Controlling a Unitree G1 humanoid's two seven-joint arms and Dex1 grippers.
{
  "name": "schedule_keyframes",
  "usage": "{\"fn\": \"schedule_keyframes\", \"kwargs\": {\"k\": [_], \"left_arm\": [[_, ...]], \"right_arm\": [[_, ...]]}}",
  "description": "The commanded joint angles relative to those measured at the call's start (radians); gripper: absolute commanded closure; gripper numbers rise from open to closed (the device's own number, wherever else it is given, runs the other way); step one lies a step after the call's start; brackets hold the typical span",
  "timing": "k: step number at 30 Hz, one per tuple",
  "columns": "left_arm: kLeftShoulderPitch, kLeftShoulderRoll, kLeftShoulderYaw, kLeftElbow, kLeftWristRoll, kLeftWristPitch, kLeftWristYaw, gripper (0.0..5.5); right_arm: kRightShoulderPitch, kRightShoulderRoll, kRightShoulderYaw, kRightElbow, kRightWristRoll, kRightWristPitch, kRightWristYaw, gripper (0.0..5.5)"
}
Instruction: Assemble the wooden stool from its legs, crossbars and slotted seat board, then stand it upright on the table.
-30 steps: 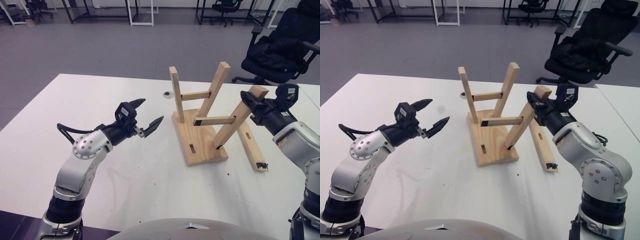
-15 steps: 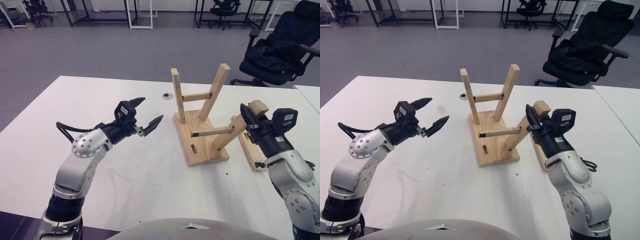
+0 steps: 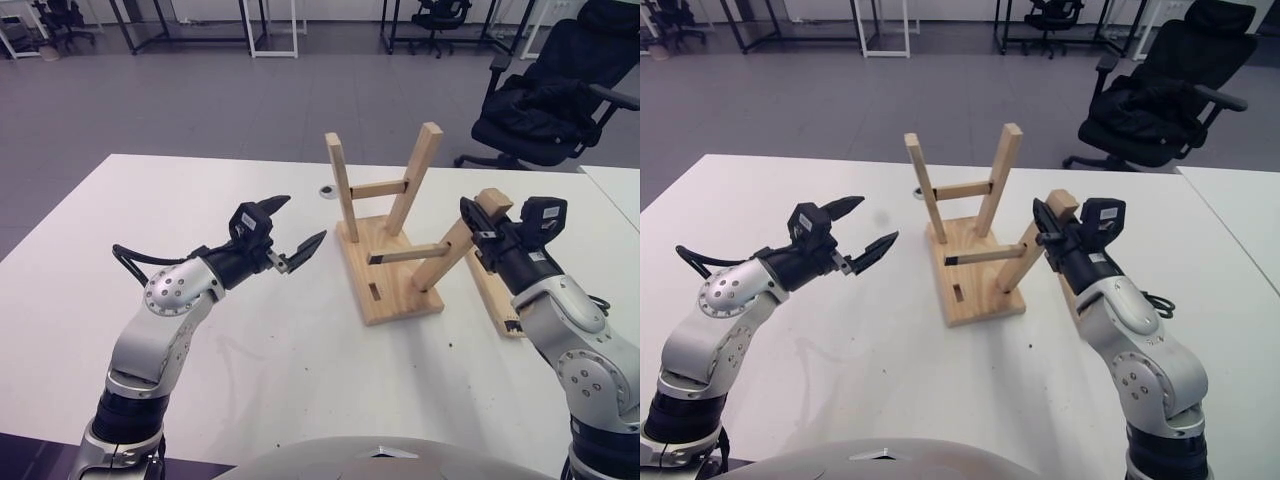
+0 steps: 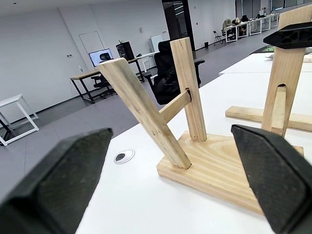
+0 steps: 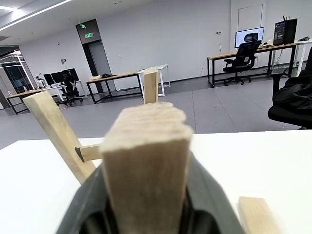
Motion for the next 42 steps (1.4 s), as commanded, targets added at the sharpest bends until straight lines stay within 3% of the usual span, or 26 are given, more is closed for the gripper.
{"fn": "schedule_keyframes", "kwargs": {"k": [1, 5, 6, 18, 22, 25, 29, 36, 42], "left_arm": [[-0.017, 0.010, -0.009, 0.013, 0.019, 0.001, 0.000, 1.01], [-0.024, 0.007, -0.013, 0.019, 0.023, -0.002, -0.003, 1.01], [-0.025, 0.007, -0.014, 0.020, 0.024, -0.003, -0.003, 1.01], [-0.038, 0.000, -0.021, 0.042, 0.043, -0.023, 0.001, 1.01], [-0.038, -0.004, -0.022, 0.049, 0.047, -0.033, 0.000, 1.01], [-0.044, -0.005, -0.023, 0.058, 0.047, -0.037, -0.002, 1.01], [-0.044, 0.000, -0.025, 0.078, 0.053, -0.042, -0.009, 1.01], [-0.050, 0.006, -0.043, 0.108, 0.068, -0.041, -0.019, 1.01], [-0.065, 0.013, -0.047, 0.116, 0.066, -0.037, -0.035, 1.01]], "right_arm": [[0.056, 0.013, 0.111, 0.082, -0.004, 0.218, -0.045, 4.47], [-0.018, 0.005, 0.083, 0.038, -0.019, 0.182, -0.065, 4.47], [-0.041, 0.004, 0.076, 0.025, -0.021, 0.174, -0.068, 4.10], [-0.211, 0.057, -0.016, -0.015, -0.030, 0.164, -0.042, 2.07], [-0.323, 0.005, -0.133, -0.013, 0.059, 0.134, 0.047, 1.18], [-0.406, -0.032, -0.282, 0.036, 0.213, 0.094, 0.087, 0.56], [-0.361, -0.086, -0.436, 0.231, 0.189, 0.060, 0.069, 0.12], [0.002, -0.103, -0.223, 0.378, -0.042, 0.155, 0.194, 0.12], [0.120, -0.117, -0.100, 0.443, -0.236, 0.117, 0.251, 0.12]]}}
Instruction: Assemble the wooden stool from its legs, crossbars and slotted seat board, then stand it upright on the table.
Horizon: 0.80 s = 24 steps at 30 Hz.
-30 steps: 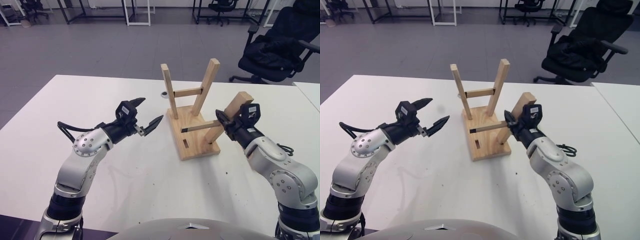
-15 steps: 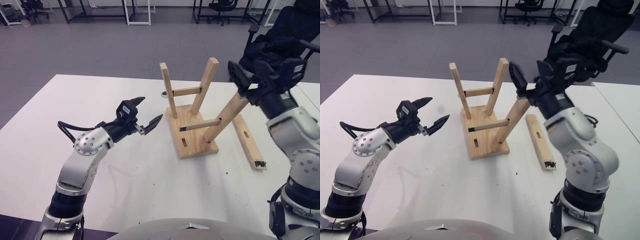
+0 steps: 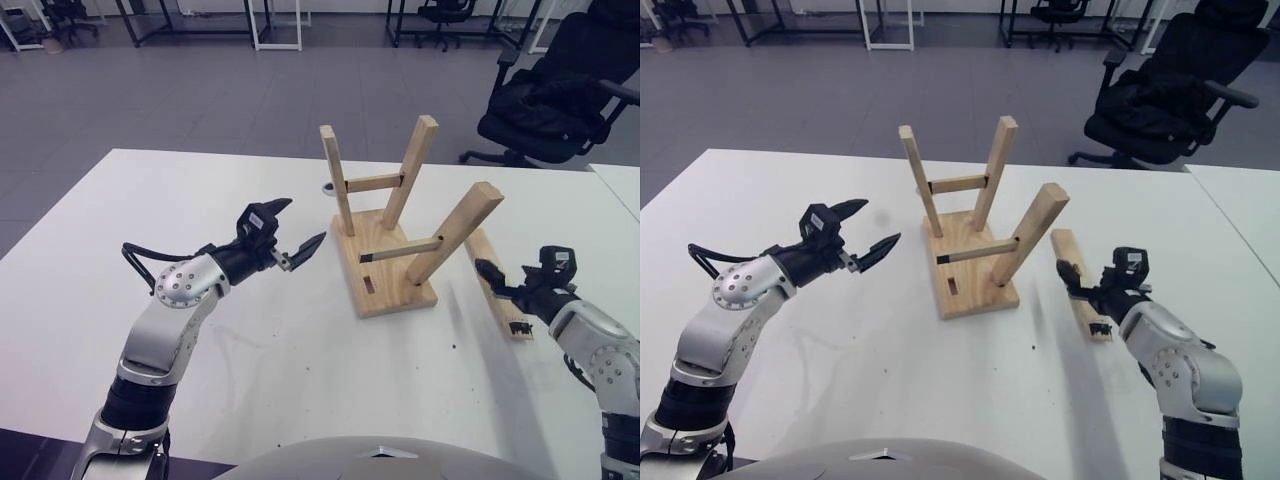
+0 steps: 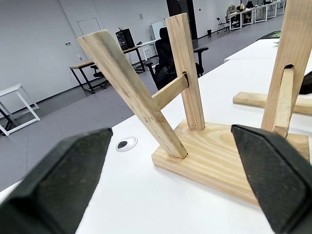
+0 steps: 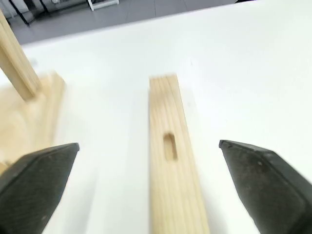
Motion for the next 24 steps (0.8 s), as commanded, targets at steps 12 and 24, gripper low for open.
{"fn": "schedule_keyframes", "kwargs": {"k": [12, 24], "left_arm": [[-0.030, 0.018, -0.004, 0.009, 0.013, 0.014, -0.015, 1.01], [-0.250, -0.098, 0.109, 0.006, -0.232, 0.100, 0.016, 1.01]], "right_arm": [[0.057, -0.022, 0.053, 0.140, -0.222, -0.063, 0.152, 1.64], [-0.232, -0.057, -0.135, 0.094, -0.269, -0.301, 0.094, 3.44]]}}
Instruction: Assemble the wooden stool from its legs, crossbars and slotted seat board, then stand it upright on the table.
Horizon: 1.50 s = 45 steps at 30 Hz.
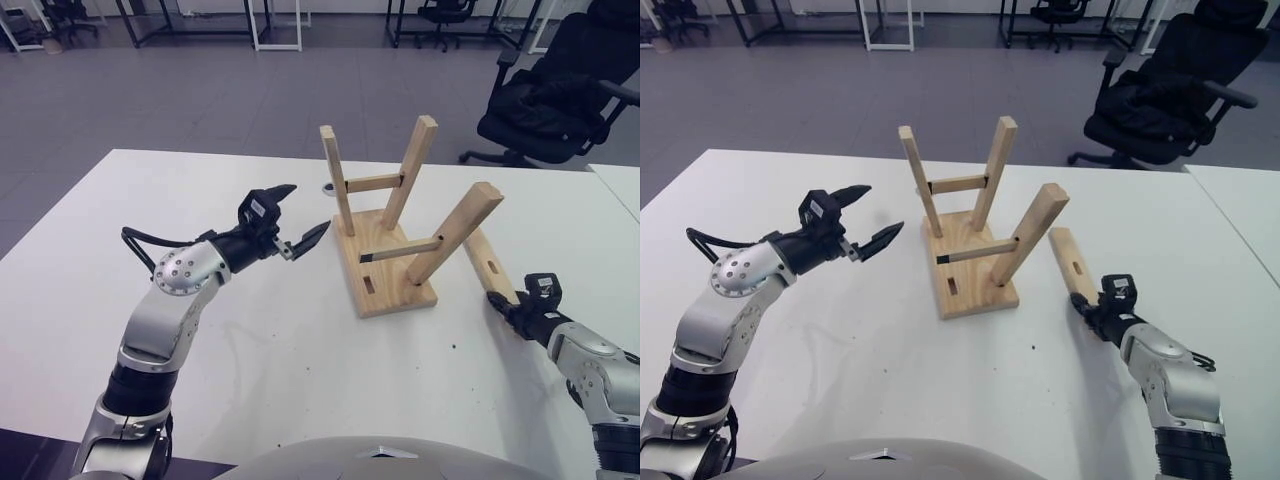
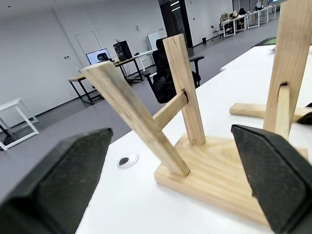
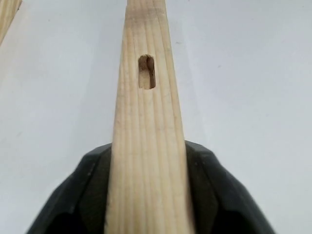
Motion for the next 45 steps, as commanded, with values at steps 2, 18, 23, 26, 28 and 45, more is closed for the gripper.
{"fn": "schedule_keyframes", "kwargs": {"k": [2, 18, 23, 26, 28, 45], "left_arm": [[-0.248, -0.129, 0.138, 0.030, -0.300, 0.111, 0.052, 1.01], [-0.600, -0.312, 0.331, 0.299, -0.800, 0.216, 0.232, 2.16], [-0.582, -0.312, 0.313, 0.289, -0.783, 0.206, 0.227, 2.98], [-0.573, -0.314, 0.308, 0.289, -0.780, 0.200, 0.230, 3.50], [-0.568, -0.315, 0.305, 0.286, -0.780, 0.198, 0.232, 3.88], [-0.385, 0.048, 0.405, 0.043, -0.819, 0.336, 0.163, 4.48]], "right_arm": [[-0.313, -0.147, -0.103, -0.103, -0.071, -0.268, 0.010, 3.44], [-0.524, -0.109, 0.315, -0.418, -0.159, -0.441, 0.306, 3.44], [-0.538, -0.087, 0.317, -0.413, -0.169, -0.431, 0.296, 3.44], [-0.542, -0.081, 0.320, -0.412, -0.177, -0.432, 0.297, 3.44], [-0.544, -0.080, 0.317, -0.412, -0.179, -0.428, 0.299, 3.44], [-0.625, -0.142, 0.019, -0.317, -0.115, -0.252, 0.196, 1.69]]}}
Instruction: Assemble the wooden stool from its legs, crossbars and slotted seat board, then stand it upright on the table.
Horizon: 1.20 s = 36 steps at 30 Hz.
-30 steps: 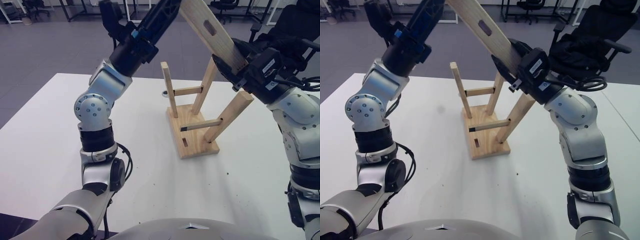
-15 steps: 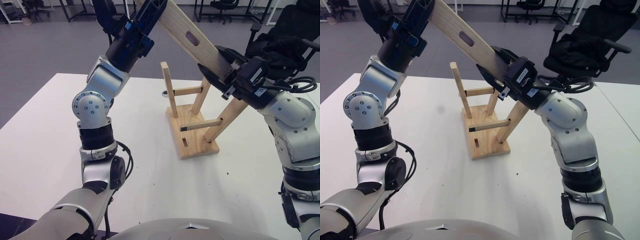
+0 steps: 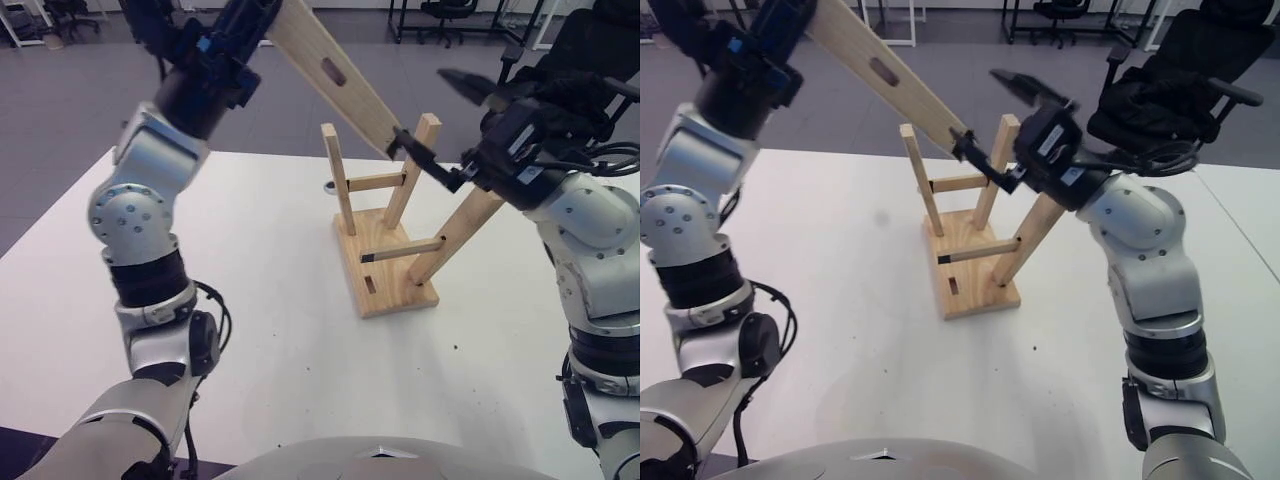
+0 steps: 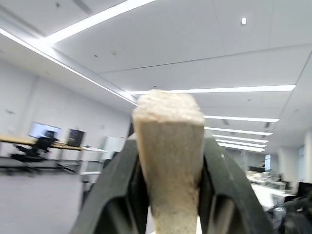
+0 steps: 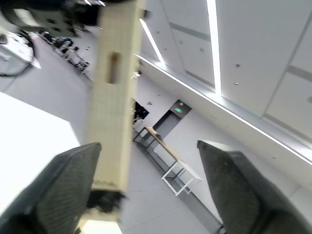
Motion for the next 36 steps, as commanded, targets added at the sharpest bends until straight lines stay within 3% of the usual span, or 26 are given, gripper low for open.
{"fn": "schedule_keyframes", "kwargs": {"k": [1, 5, 8, 11, 14, 21, 24, 31, 36], "left_arm": [[0.154, 0.109, 0.028, -0.133, -0.063, 0.093, 0.001, 4.48], [0.392, 0.120, -0.031, -0.262, 0.034, 0.094, 0.040, 4.48], [0.532, -0.015, -0.042, -0.284, 0.059, 0.039, 0.171, 4.48], [0.606, -0.161, -0.007, -0.241, 0.026, -0.002, 0.361, 4.48], [0.643, -0.234, -0.003, -0.213, -0.006, -0.015, 0.456, 4.48], [0.665, -0.339, -0.001, -0.161, -0.044, -0.042, 0.597, 4.48], [0.656, -0.344, -0.007, -0.143, -0.032, -0.049, 0.623, 4.48], [0.639, -0.236, -0.038, -0.107, 0.123, -0.050, 0.569, 4.48], [0.599, -0.209, -0.113, -0.111, 0.204, -0.041, 0.557, 4.48]], "right_arm": [[-0.017, -0.081, -0.198, 0.123, 0.007, 0.131, -0.080, 1.69], [0.278, -0.088, -0.196, 0.273, -0.039, 0.197, -0.044, 1.69], [0.473, 0.021, -0.045, 0.455, -0.116, 0.039, -0.019, 1.69], [0.510, 0.104, 0.061, 0.596, -0.188, -0.081, -0.037, 1.69], [0.517, 0.135, 0.108, 0.694, -0.253, -0.147, -0.076, 1.69], [0.599, 0.135, 0.239, 0.516, -0.251, -0.246, 0.041, 1.69], [0.607, 0.144, 0.279, 0.463, -0.270, -0.243, 0.044, 1.69], [0.600, 0.134, 0.275, 0.461, -0.307, -0.238, 0.028, 1.69], [0.606, 0.126, 0.298, 0.471, -0.352, -0.249, 0.025, 1.69]]}}
